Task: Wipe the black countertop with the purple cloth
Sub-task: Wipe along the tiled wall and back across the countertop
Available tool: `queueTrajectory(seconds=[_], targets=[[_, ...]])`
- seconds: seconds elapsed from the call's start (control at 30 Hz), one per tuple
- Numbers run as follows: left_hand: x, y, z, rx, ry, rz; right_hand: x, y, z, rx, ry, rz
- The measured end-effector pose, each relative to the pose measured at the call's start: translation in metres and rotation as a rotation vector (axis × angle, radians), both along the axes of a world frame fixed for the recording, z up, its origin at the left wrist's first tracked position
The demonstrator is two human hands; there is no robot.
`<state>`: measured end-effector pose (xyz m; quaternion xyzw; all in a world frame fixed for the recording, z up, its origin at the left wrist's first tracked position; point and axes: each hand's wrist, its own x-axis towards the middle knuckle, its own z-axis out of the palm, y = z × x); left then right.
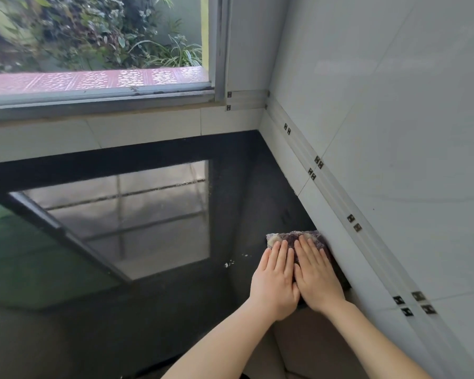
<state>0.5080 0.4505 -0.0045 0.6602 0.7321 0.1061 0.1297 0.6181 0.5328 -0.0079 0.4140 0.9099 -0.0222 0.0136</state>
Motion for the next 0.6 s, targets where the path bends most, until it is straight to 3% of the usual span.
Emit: queueTrajectory(seconds=[0.6], targets=[[-0.086, -0.126, 0.003, -0.027, -0.012, 0.081, -0.091, -0.117, -0.005, 0.048, 0.035, 0.073]])
